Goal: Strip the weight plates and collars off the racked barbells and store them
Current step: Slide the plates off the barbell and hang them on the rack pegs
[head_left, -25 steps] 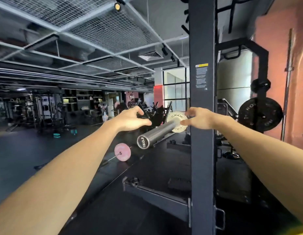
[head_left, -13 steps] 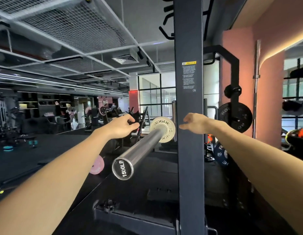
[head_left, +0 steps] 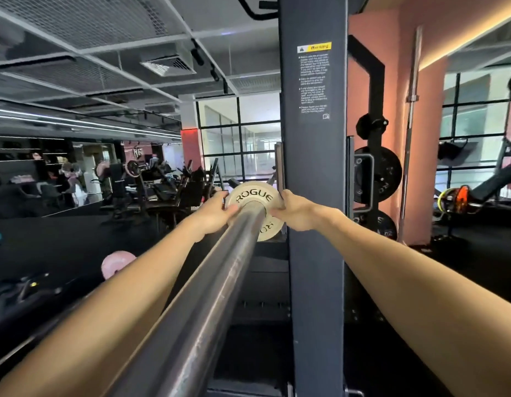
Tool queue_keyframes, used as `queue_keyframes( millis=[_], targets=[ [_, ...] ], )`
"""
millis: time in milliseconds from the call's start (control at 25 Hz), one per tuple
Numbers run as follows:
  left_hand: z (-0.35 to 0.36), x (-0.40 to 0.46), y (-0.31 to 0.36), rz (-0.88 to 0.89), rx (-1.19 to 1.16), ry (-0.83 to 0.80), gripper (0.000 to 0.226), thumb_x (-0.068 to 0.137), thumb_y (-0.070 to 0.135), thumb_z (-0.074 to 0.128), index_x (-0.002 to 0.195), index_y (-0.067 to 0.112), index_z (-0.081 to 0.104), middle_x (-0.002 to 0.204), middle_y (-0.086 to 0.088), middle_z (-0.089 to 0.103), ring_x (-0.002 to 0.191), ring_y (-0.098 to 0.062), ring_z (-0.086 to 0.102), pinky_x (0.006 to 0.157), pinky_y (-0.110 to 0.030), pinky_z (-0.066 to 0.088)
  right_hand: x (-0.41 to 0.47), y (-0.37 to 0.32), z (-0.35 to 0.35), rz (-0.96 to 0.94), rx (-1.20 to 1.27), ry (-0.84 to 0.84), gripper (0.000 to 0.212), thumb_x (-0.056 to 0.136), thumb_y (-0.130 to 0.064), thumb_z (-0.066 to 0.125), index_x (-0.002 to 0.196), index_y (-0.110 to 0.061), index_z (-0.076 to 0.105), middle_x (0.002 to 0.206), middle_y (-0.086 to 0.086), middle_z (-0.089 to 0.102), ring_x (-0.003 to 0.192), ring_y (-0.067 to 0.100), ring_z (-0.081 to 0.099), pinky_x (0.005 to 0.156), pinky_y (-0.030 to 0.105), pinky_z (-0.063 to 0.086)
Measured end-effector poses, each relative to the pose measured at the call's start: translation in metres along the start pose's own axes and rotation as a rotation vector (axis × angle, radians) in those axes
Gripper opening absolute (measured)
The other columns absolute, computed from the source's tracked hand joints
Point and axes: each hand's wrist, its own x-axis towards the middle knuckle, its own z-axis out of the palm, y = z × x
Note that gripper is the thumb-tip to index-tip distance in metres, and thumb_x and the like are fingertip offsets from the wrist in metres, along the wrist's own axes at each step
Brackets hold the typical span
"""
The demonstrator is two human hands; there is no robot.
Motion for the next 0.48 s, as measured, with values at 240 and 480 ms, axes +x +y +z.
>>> queue_keyframes(
  millis=[240,480],
  targets=[
    [0.012,0.0,0.001,0.031,0.019,0.091,0.011,0.1,0.022,0.05,0.106,0.013,0.049,0.088,0.007,0.051,0.076,-0.007,0.05,0.048,-0.013,0.039,-0.003,-0.003,0.007,0.028,0.024,0.048,0.025,0.099,-0.027,0.048,0.114,-0.007,0.045,0.1,0.017,0.068,0.074,0.027,0.068,0.068,0.037,0.059],
    [-0.016,-0.061,0.006,0.068,-0.026,0.049,0.021,0.099,0.027,0.052,0.117,0.017,0.054,0.108,-0.001,0.061,0.089,-0.015,0.059,0.071,-0.032,0.055,-0.065,-0.024,0.007,0.016,0.065,-0.01,0.012,0.099,-0.028,0.049,0.099,-0.017,0.045,0.103,0.007,0.067,0.078,0.023,0.073,0.067,0.035,0.061]
  ],
)
